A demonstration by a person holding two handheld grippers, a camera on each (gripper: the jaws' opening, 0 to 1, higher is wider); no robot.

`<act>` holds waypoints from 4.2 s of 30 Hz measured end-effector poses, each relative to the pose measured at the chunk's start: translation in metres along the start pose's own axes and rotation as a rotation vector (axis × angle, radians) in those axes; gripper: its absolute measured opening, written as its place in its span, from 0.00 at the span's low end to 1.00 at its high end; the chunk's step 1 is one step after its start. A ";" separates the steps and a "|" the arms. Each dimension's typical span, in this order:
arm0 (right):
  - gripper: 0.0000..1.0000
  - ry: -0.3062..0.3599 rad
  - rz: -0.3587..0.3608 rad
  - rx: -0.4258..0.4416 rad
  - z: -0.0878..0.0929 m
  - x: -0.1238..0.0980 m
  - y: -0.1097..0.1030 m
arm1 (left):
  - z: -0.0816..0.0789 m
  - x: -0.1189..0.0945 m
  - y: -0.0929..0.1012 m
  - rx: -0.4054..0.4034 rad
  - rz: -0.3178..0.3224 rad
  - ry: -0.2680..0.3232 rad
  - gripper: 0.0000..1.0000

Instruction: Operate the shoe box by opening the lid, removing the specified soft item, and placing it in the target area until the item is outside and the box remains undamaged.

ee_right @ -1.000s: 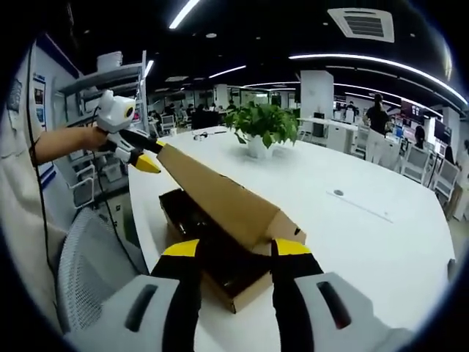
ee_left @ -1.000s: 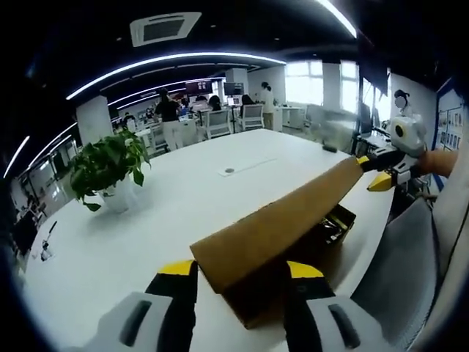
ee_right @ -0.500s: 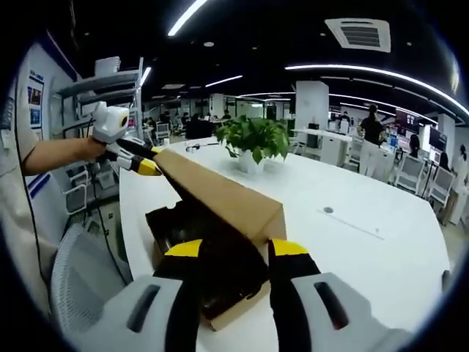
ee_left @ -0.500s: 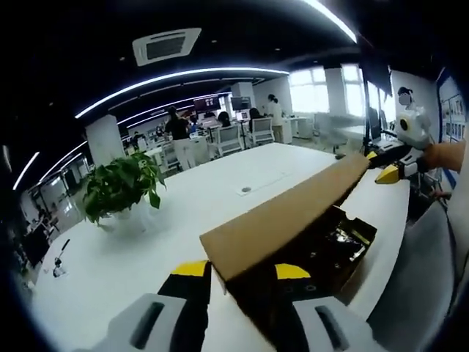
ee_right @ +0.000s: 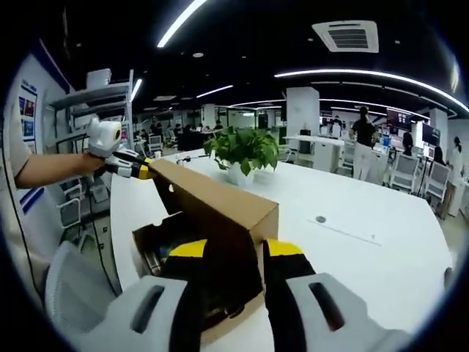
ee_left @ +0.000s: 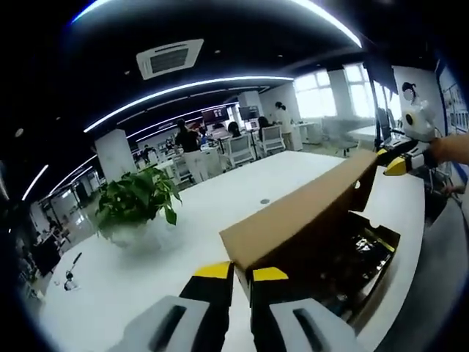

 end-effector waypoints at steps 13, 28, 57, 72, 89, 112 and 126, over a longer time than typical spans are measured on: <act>0.14 -0.137 0.093 0.007 0.048 0.010 0.020 | -0.011 0.024 -0.008 -0.038 -0.017 0.011 0.06; 0.10 -0.235 0.115 -0.002 0.077 0.029 0.048 | -0.016 0.047 -0.014 -0.073 -0.019 0.010 0.06; 0.01 -0.269 0.134 0.010 0.086 0.047 0.065 | -0.012 0.087 -0.034 -0.192 -0.108 -0.002 0.14; 0.01 -0.288 0.126 -0.020 0.085 0.052 0.073 | 0.047 0.081 -0.017 -0.275 -0.111 -0.152 0.14; 0.02 -0.295 0.129 0.005 0.087 0.057 0.080 | 0.071 0.090 0.011 -0.303 -0.083 -0.254 0.03; 0.03 -0.288 0.135 0.065 0.092 0.063 0.089 | 0.078 0.102 0.012 -0.286 -0.072 -0.299 0.04; 0.05 -0.230 0.147 0.177 0.093 0.059 0.089 | 0.075 0.100 0.014 -0.268 -0.106 -0.356 0.04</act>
Point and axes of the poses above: the point that each gripper's makers call its tool centre point, and the gripper's own axes: x roughly forward along the fingers, y roughly to its right, z roughly out of its underside, the point moved 3 cm from there along -x, roughly backward along the fingers, and after that the axes turned 13 degrees about -z, right-handed, at the moved point
